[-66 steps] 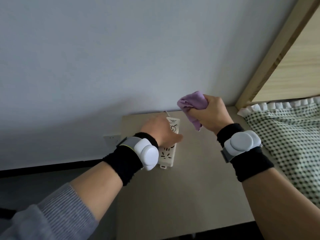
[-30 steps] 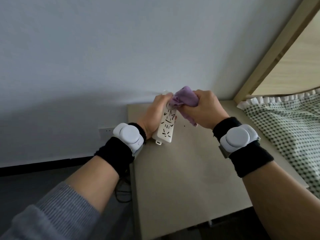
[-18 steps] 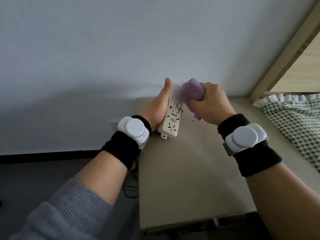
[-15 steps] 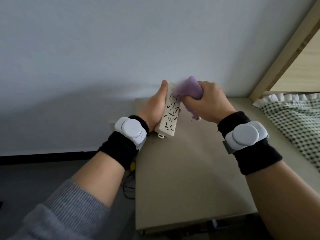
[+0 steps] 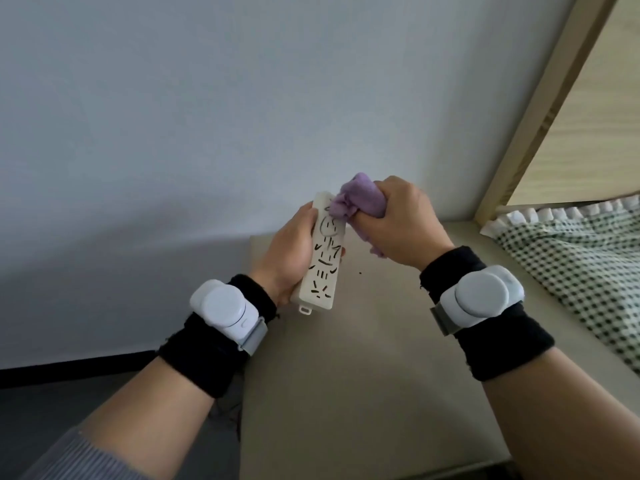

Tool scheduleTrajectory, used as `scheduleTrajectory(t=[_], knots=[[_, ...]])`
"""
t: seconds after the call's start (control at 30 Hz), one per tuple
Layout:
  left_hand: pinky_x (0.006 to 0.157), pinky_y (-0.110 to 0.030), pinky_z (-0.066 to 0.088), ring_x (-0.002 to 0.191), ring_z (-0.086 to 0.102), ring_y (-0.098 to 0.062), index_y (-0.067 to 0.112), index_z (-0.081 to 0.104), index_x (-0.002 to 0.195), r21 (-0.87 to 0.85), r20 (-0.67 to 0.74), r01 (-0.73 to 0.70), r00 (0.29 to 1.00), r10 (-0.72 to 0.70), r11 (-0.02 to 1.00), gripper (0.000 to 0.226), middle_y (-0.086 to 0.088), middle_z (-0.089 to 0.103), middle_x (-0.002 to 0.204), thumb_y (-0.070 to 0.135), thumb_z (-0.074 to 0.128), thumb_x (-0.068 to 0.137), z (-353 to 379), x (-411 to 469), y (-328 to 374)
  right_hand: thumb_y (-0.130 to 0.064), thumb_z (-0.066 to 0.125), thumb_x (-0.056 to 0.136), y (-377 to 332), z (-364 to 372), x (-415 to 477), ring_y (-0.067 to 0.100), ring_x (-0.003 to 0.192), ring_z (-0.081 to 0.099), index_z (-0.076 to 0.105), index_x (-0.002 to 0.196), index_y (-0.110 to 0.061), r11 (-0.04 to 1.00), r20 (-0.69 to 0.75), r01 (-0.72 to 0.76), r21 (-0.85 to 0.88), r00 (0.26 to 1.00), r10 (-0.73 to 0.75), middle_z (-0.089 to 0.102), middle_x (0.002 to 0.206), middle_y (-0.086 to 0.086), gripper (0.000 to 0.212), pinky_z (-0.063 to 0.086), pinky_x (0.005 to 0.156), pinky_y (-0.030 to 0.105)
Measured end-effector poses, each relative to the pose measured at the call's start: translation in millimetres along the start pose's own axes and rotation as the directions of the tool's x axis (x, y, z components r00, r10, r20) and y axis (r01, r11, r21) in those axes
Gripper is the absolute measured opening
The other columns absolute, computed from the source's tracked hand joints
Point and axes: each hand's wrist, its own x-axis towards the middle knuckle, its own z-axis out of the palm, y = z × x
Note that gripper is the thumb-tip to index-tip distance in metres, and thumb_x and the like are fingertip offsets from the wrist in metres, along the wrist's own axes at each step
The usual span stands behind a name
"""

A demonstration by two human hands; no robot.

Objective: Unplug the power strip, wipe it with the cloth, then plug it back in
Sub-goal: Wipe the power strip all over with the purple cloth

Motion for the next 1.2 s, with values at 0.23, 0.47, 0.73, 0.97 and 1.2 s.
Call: scheduleTrajectory(t=[0.23,0.47,0.73,0.97,1.2], knots=[[0.066,-0.041,0.051,0.069,0.062,-0.028,0.006,0.059,0.111,-0.092,0.012,-0.005,1.0,0.006,0.996,0.036,-0.018,0.06,0.087,0.032,0.034,0.103,8.6,-3.5,4.5,-0.026,0.067,0.087,-3.2,-11.6,-5.0,0.025,0.04,0.066,0.063,0.068,0.0,0.998,0.107,-0.049,0.049,0.993,0.044,0.068,0.057,0.015,0.033,0.056,0.041,0.032],[0.067,-0.04,0.051,0.068,0.062,-0.026,0.013,0.06,0.109,-0.107,0.031,-0.012,0.999,0.015,0.994,0.033,-0.015,0.059,0.09,0.034,0.035,0.102,10.8,-2.7,6.6,-0.019,0.066,0.087,-4.6,-8.5,-0.9,0.023,0.039,0.064,0.062,0.065,-0.001,0.99,0.03,-0.073,0.119,0.997,0.07,0.065,0.053,0.012,0.029,0.052,0.04,0.03],[0.062,-0.036,0.049,0.064,0.059,-0.027,0.009,0.055,0.117,-0.111,0.096,0.006,0.995,0.004,0.994,0.031,-0.015,0.054,0.091,0.029,0.034,0.106,14.7,-7.1,4.1,-0.027,0.074,0.086,-3.4,-15.3,1.0,0.022,0.038,0.062,0.063,0.069,0.001,0.981,0.037,-0.089,0.17,0.996,0.084,0.065,0.052,0.009,0.034,0.052,0.042,0.03],[0.066,-0.039,0.05,0.065,0.058,-0.025,0.008,0.054,0.122,-0.109,0.102,-0.002,0.995,0.013,0.994,0.035,-0.014,0.055,0.089,0.029,0.029,0.109,21.9,-2.4,5.7,-0.026,0.074,0.088,-1.9,-14.8,4.0,0.023,0.038,0.063,0.063,0.067,0.0,0.98,-0.028,-0.088,0.181,0.995,0.095,0.068,0.054,0.014,0.035,0.054,0.04,0.033],[0.068,-0.041,0.049,0.075,0.054,-0.03,0.006,0.056,0.111,-0.061,0.064,-0.034,0.997,0.038,0.998,0.034,-0.02,0.056,0.097,0.031,0.032,0.108,23.8,-0.1,6.0,-0.027,0.075,0.086,-1.2,-8.2,2.0,0.018,0.035,0.058,0.062,0.059,-0.01,0.964,0.03,-0.101,0.245,0.995,0.097,0.062,0.047,0.002,0.034,0.049,0.041,0.027]])
